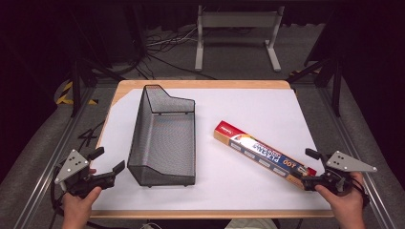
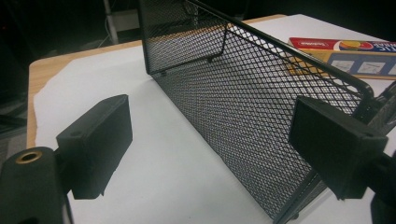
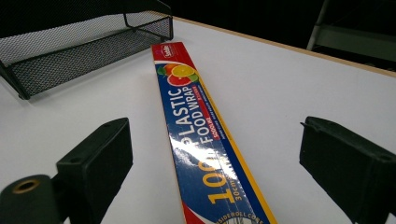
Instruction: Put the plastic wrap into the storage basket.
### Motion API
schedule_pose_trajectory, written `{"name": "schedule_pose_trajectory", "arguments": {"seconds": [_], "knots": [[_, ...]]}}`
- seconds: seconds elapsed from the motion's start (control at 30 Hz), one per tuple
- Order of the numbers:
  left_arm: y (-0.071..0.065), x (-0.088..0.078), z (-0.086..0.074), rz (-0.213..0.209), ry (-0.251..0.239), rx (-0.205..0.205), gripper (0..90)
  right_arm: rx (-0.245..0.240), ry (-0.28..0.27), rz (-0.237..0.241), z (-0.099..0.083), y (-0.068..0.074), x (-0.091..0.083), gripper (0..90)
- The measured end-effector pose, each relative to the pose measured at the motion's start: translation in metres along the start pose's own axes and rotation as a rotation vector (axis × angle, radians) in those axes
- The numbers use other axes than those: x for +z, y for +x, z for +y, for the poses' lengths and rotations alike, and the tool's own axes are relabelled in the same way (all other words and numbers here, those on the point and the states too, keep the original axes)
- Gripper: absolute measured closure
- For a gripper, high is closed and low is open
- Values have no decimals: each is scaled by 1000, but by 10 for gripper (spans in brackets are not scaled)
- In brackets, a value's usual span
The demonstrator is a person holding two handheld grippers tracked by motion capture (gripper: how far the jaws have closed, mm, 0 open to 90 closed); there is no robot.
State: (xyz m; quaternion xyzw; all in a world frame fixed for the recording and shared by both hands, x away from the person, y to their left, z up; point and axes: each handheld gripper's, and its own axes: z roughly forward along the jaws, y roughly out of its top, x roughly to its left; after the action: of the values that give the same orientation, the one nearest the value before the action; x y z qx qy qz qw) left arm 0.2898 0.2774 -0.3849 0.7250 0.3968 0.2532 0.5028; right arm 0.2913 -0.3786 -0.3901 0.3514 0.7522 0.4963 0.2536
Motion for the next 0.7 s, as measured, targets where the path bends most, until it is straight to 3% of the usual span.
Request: {"name": "schedule_pose_trajectory", "arguments": {"seconds": [0.43, 0.7], "knots": [[-2, 7, 1, -5, 2, -2, 137, 2, 4, 15, 12, -2, 2, 101], [-1, 6, -1, 5, 2, -8, 137, -1, 32, 13, 24, -12, 4, 78]]}}
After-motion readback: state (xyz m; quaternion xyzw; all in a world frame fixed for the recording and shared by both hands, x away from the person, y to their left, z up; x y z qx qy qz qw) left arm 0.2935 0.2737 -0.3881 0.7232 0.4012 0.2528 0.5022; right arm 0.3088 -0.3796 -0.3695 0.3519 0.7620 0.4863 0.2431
